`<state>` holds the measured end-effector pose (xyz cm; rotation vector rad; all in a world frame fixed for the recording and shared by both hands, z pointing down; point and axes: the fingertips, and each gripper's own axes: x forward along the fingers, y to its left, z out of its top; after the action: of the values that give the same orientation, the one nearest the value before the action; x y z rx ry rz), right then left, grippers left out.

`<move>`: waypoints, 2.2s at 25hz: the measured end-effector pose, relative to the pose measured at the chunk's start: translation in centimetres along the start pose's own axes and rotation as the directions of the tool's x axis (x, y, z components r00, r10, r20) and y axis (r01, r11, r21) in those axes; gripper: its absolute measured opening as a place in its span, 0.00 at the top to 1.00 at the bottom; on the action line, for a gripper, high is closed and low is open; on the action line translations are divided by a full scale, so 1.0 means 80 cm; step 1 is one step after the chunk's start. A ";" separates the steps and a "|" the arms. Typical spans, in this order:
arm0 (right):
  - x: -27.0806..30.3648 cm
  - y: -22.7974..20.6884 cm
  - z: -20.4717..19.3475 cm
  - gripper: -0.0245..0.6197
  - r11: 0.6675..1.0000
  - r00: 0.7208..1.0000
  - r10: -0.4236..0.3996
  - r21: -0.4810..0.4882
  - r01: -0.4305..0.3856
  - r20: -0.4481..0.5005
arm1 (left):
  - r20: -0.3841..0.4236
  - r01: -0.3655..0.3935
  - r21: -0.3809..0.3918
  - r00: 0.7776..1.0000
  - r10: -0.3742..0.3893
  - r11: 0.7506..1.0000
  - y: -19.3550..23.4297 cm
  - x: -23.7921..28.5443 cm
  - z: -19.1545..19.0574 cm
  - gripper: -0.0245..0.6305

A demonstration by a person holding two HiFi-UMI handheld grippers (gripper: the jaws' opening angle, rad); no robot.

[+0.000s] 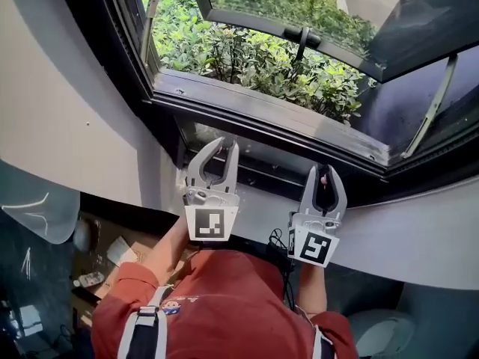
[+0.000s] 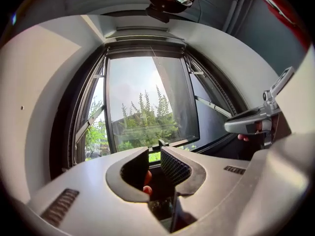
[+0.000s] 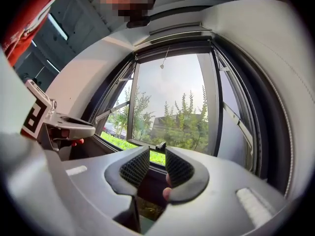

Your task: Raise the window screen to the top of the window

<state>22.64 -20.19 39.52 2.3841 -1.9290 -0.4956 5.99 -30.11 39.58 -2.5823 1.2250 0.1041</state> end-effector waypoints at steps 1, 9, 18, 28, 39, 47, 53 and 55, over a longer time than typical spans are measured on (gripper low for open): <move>-0.003 0.004 -0.006 0.80 1.000 1.000 0.003 0.005 -0.003 -0.011 | 0.000 -0.002 -0.026 1.000 0.002 1.000 -0.004 -0.004 -0.004 0.84; -0.014 0.016 -0.029 0.80 1.000 0.998 0.009 0.015 -0.008 -0.057 | -0.048 0.006 -0.091 0.999 -0.011 0.996 -0.017 -0.021 -0.038 0.85; -0.013 0.016 -0.028 0.85 1.000 0.999 0.006 0.007 -0.006 -0.050 | -0.029 0.067 -0.038 0.997 -0.068 0.997 -0.034 -0.016 -0.032 0.87; -0.010 0.014 -0.024 0.95 1.000 1.000 0.010 0.028 -0.009 -0.024 | -0.022 0.085 -0.009 0.996 -0.085 0.996 -0.045 -0.009 -0.027 0.95; -0.012 0.013 -0.018 0.95 1.000 0.999 0.023 0.014 -0.022 -0.023 | 0.038 0.098 -0.029 0.995 -0.097 0.995 -0.044 -0.001 -0.004 0.95; -0.014 0.008 -0.015 0.95 1.000 1.000 0.005 0.017 -0.005 -0.005 | 0.034 0.091 -0.058 0.995 -0.089 0.994 -0.047 -0.002 -0.005 0.95; -0.017 0.004 -0.017 0.95 1.000 1.000 -0.002 0.010 0.002 -0.011 | 0.043 0.103 -0.056 0.994 -0.101 0.993 -0.055 0.000 -0.002 0.95; -0.014 0.001 -0.010 0.95 1.000 1.000 -0.006 0.011 0.006 0.011 | 0.058 0.104 -0.044 0.993 -0.102 0.994 -0.057 0.002 0.002 0.95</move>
<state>22.57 -19.28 40.51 2.3996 -1.9349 -0.5007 9.65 -27.43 40.38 -2.6586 1.0804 0.1843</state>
